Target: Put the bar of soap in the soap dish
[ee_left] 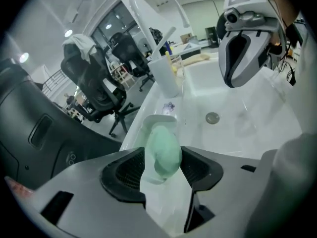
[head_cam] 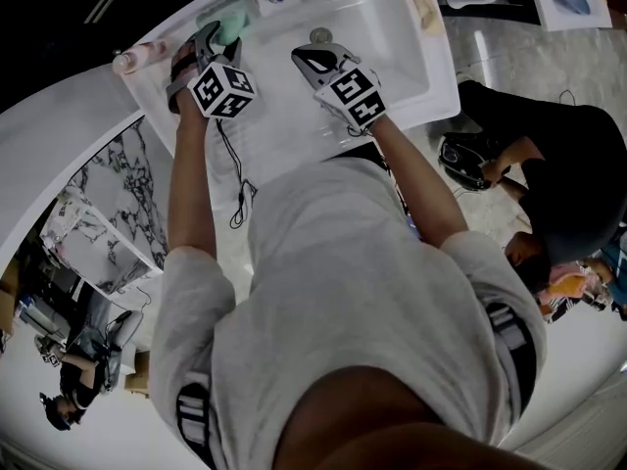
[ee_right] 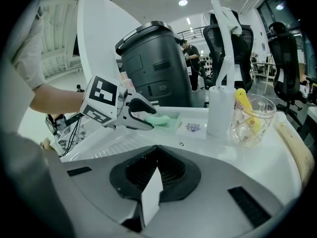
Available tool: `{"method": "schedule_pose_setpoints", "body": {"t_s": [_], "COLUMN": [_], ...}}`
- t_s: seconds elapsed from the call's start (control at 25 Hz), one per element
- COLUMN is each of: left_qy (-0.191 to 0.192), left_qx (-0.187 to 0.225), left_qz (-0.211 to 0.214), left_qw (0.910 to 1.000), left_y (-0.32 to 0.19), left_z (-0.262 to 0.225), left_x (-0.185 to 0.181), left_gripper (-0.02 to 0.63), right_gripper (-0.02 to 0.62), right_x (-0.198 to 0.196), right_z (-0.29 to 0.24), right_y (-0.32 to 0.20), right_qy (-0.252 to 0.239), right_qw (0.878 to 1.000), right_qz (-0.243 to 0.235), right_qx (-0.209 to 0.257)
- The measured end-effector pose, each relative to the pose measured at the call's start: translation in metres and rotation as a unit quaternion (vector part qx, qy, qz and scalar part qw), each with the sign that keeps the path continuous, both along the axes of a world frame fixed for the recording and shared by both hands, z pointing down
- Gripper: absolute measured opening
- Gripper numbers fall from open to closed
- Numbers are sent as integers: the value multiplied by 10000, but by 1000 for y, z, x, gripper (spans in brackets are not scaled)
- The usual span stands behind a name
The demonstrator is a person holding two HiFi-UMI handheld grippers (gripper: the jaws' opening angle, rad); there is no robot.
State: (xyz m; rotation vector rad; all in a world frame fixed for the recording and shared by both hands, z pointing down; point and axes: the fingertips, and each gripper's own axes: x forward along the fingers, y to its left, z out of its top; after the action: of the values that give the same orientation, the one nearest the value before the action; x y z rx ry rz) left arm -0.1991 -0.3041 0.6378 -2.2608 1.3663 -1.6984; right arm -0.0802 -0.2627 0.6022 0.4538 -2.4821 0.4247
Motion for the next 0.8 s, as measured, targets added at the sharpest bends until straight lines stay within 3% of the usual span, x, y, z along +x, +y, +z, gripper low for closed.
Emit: {"method": "schedule_pose_setpoints", "body": {"t_s": [0.16,0.32,0.6,0.8], "left_qy": [462,913,1252,1306], "left_qx": [-63,-119,58,62], "left_qz": [-417,-1041,-1712,-1834], "left_qw": [9980,9903,9772,9743], "left_y": [1,3,3,2], "left_z": [-4,-7,-16,-11], "left_x": [-3,-8,-8,-10], "left_gripper": [230,229,221,214], "right_gripper": [-2,-2,-2,-2], "right_x": [-1,-2,-4,-3], "right_z": [1,0,3,4], "right_y": [1,2,1,0], "right_qy": [37,-64,-120,-112], "right_qw": [10000,9999,9996,9995], "right_qz": [-24,45,118,150], "right_qx": [-6,-130,-237,-259]}}
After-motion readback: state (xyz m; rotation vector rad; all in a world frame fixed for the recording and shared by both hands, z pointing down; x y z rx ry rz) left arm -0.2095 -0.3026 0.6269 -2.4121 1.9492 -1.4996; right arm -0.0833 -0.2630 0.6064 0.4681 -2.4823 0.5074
